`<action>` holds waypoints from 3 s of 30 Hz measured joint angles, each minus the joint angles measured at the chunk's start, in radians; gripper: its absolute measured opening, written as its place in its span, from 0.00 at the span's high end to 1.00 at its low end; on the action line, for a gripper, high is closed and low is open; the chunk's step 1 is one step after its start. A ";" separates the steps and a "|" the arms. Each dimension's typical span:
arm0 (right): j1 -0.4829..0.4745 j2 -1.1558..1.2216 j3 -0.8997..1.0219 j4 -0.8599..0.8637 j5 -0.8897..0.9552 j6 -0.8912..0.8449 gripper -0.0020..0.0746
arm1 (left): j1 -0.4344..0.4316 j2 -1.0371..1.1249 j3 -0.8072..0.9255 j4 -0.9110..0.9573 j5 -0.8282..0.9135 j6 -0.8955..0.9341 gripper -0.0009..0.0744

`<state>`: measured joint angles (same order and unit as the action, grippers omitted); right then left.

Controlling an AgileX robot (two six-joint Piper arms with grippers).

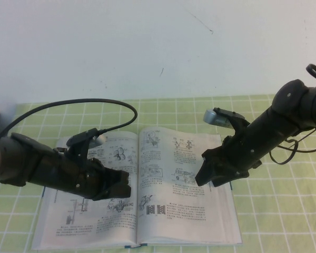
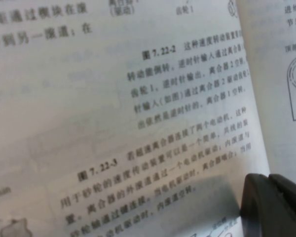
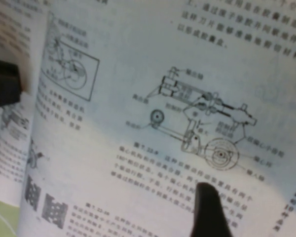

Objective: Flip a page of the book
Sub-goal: Open the closed book

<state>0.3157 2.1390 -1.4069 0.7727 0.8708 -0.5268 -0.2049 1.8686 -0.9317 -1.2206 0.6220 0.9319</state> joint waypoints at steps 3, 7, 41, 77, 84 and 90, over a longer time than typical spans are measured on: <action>0.000 0.017 0.000 0.064 0.000 -0.030 0.44 | 0.000 0.000 0.000 -0.002 0.000 0.000 0.99; 0.000 0.036 -0.004 0.124 0.002 -0.064 0.44 | 0.000 0.000 0.000 -0.004 0.000 0.002 0.99; 0.061 0.091 -0.006 0.659 0.024 -0.550 0.24 | 0.000 0.004 0.000 -0.022 0.006 0.021 0.99; -0.010 0.020 -0.010 0.008 0.092 -0.037 0.24 | 0.000 0.008 0.000 -0.037 0.012 0.046 0.99; -0.006 0.089 -0.017 0.266 0.119 -0.178 0.24 | 0.000 0.008 0.000 -0.043 0.012 0.046 0.99; 0.017 0.132 -0.017 0.467 0.119 -0.417 0.24 | 0.000 0.008 0.000 -0.043 0.012 0.051 0.99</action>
<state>0.3326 2.2712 -1.4234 1.2400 0.9896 -0.9439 -0.2049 1.8761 -0.9317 -1.2639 0.6343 0.9825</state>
